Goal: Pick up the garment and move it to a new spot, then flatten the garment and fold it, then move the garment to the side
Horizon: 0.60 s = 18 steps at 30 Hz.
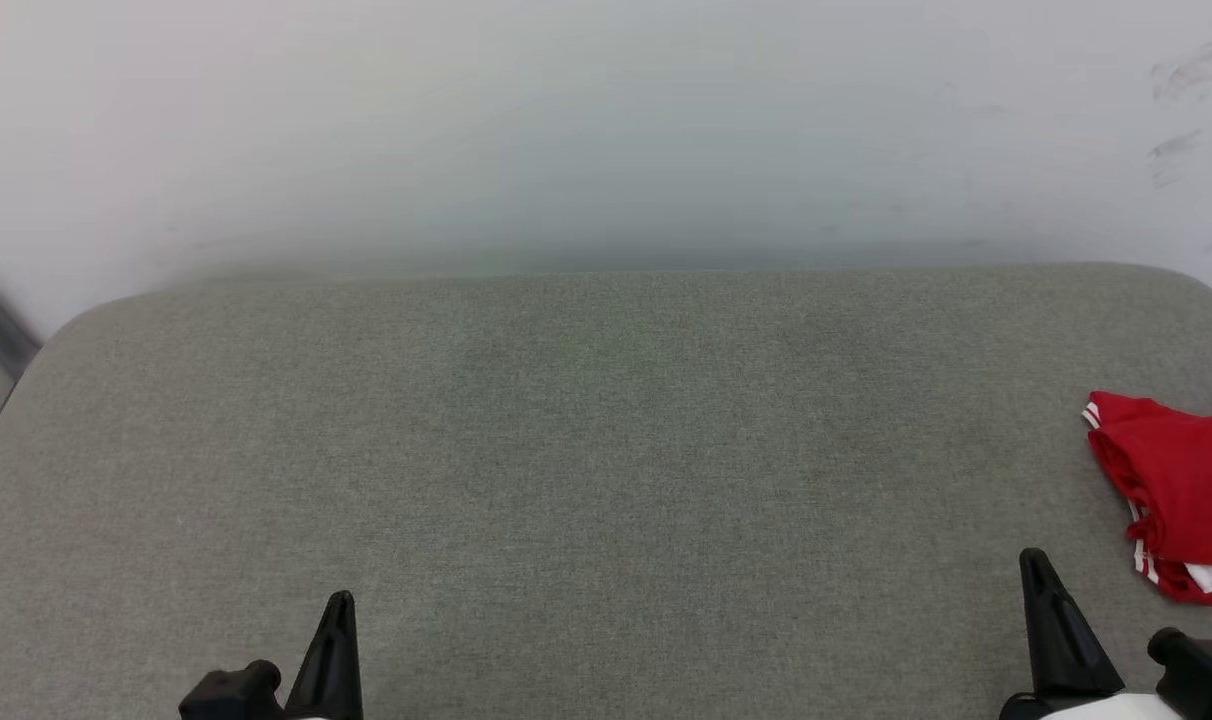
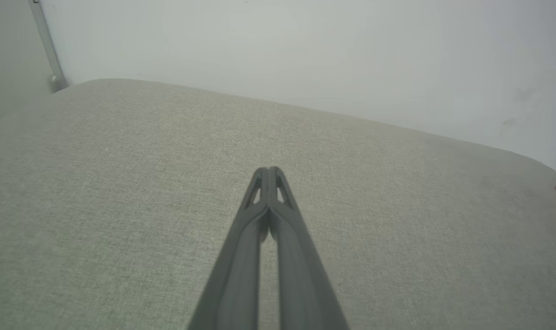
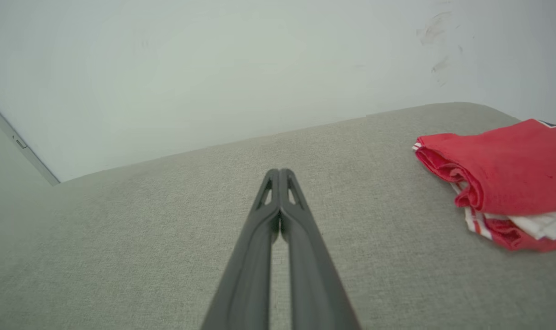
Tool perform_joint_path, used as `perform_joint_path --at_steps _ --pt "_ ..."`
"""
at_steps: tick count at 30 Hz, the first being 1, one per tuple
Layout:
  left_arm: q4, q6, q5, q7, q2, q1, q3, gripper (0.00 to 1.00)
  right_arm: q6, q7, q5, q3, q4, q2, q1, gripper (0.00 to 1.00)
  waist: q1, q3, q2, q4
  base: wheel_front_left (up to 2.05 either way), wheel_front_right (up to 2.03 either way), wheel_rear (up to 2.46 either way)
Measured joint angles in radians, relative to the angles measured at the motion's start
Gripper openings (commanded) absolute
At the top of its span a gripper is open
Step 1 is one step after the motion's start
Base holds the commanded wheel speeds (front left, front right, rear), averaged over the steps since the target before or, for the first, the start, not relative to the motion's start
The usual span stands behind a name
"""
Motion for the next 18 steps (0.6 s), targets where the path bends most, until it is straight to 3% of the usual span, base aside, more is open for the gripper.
perform_joint_path --at_steps 18 --pt "0.030 -0.030 -0.326 0.075 0.001 -0.058 0.029 0.00 0.000 0.071 0.318 -0.007 0.031 0.000 -0.048 0.00 0.0001 0.006 0.0000 -0.002 0.00 0.00 0.00"
